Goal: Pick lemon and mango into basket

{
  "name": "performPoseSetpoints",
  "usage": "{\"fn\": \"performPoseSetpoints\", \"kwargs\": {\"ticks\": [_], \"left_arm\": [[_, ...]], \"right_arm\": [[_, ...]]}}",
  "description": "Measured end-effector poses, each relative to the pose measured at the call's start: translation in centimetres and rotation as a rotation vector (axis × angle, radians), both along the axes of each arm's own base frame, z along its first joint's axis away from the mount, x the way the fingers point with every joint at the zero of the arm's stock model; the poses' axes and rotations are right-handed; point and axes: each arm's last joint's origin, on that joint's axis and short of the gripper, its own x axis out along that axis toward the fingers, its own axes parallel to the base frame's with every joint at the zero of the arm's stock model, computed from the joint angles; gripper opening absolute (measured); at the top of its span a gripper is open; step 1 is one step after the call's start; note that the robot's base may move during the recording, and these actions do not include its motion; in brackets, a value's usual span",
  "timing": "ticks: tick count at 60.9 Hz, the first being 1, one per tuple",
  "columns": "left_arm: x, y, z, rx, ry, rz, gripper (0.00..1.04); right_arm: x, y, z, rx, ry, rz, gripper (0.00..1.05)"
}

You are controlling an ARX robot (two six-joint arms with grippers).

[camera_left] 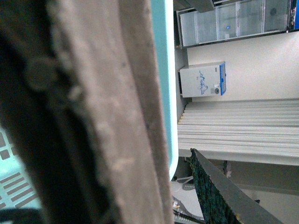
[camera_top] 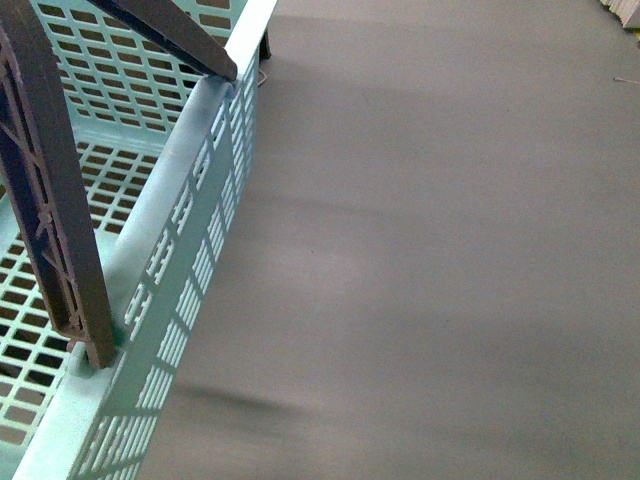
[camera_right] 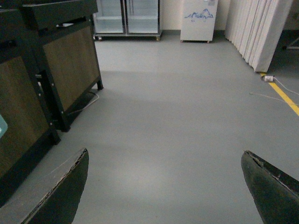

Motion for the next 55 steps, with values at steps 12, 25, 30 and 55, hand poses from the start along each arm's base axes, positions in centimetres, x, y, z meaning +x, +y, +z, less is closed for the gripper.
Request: {"fn": "performPoseSetpoints", "kwargs": {"ticks": [12, 25, 30, 55], "left_arm": [[0.00, 0.00, 0.00, 0.001, 0.000, 0.001, 0.29], [0.00, 0.00, 0.00, 0.001, 0.000, 0.000, 0.29], [0.00, 0.00, 0.00, 0.000, 0.000, 0.000, 0.29], [0.00, 0.00, 0.00, 0.003, 0.000, 0.000, 0.29]], "right_arm": [[0.00, 0.00, -0.01, 0.000, 0.000, 0.000, 0.96], [0.00, 0.00, 0.00, 0.000, 0.000, 0.000, 0.96], [0.00, 0.00, 0.00, 0.000, 0.000, 0.000, 0.96], [0.00, 0.00, 0.00, 0.000, 0.000, 0.000, 0.96]]}}
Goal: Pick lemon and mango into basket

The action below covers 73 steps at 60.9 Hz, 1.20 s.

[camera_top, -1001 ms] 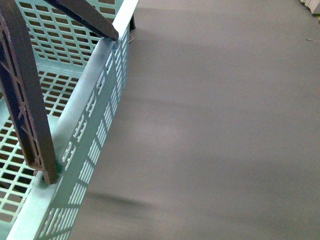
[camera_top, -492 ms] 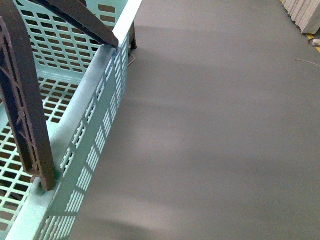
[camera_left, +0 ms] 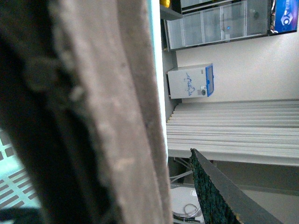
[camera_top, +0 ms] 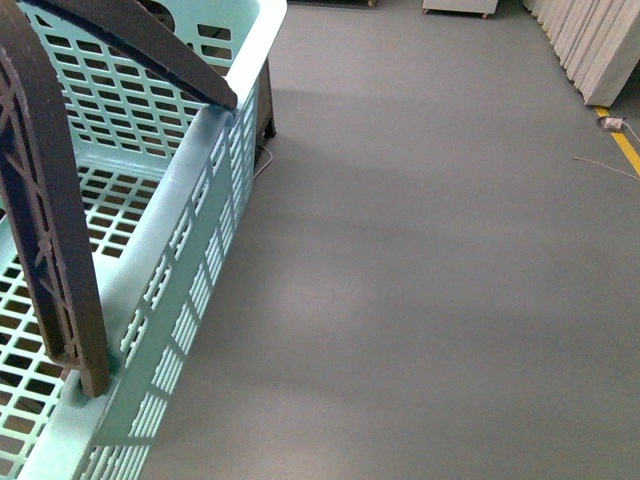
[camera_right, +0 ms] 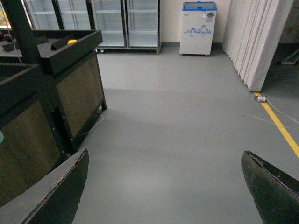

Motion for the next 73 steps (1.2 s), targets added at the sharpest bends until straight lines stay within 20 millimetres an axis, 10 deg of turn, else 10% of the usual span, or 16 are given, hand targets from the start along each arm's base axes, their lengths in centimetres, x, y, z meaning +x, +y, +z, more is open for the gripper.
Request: {"fn": "performPoseSetpoints", "kwargs": {"ticks": [73], "left_arm": [[-0.05, -0.13, 0.02, -0.004, 0.000, -0.007, 0.29]], "right_arm": [[0.00, 0.00, -0.01, 0.000, 0.000, -0.002, 0.96]]}}
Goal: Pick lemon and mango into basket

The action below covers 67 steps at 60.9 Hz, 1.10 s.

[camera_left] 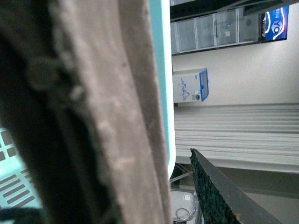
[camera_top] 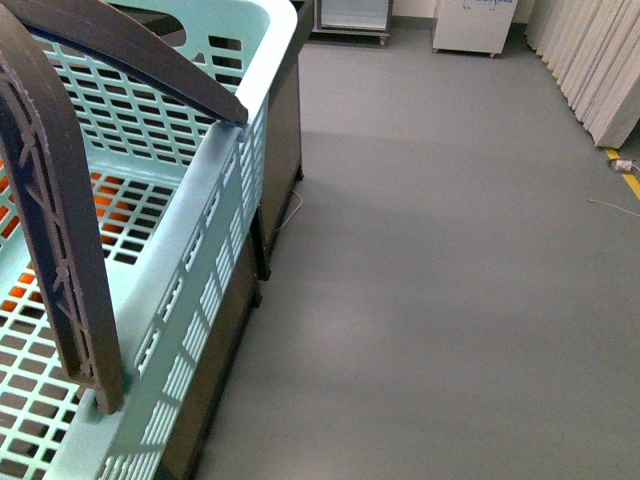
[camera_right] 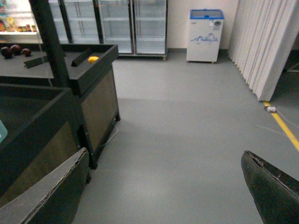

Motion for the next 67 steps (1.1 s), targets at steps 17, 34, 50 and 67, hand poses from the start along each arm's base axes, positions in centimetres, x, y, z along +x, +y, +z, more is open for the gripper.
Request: {"fn": "performPoseSetpoints", "kwargs": {"ticks": [17, 34, 50, 67], "left_arm": [[0.01, 0.03, -0.02, 0.000, 0.001, 0.002, 0.29], [0.00, 0.04, 0.00, 0.000, 0.000, 0.001, 0.29], [0.00, 0.04, 0.00, 0.001, -0.001, 0.003, 0.29], [0.00, 0.04, 0.00, 0.000, 0.000, 0.001, 0.28]], "right_arm": [[0.00, 0.00, 0.01, 0.000, 0.000, -0.001, 0.96], [-0.01, 0.00, 0.02, 0.000, -0.001, 0.000, 0.96], [0.00, 0.00, 0.02, 0.000, -0.001, 0.002, 0.96], [0.00, 0.00, 0.01, 0.000, -0.001, 0.000, 0.96]]}}
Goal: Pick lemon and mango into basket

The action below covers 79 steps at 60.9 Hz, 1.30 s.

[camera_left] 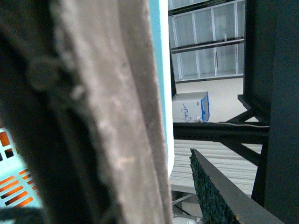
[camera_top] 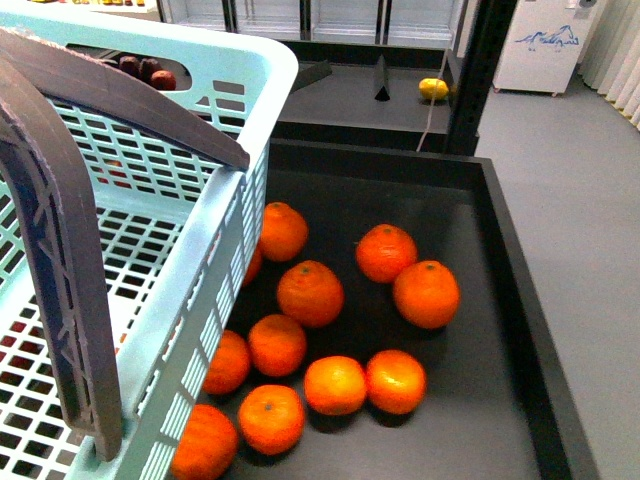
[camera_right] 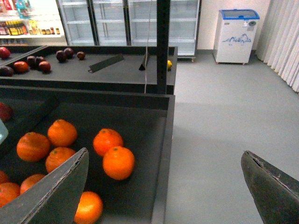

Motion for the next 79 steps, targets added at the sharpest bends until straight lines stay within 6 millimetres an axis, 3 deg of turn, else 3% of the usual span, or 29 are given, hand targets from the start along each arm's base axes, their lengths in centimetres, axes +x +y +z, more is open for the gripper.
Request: {"fn": "performPoseSetpoints", "kwargs": {"ticks": [79], "left_arm": [[-0.02, 0.02, 0.02, -0.001, -0.001, 0.000, 0.28]], "right_arm": [[0.00, 0.00, 0.01, 0.001, 0.000, -0.001, 0.96]]}}
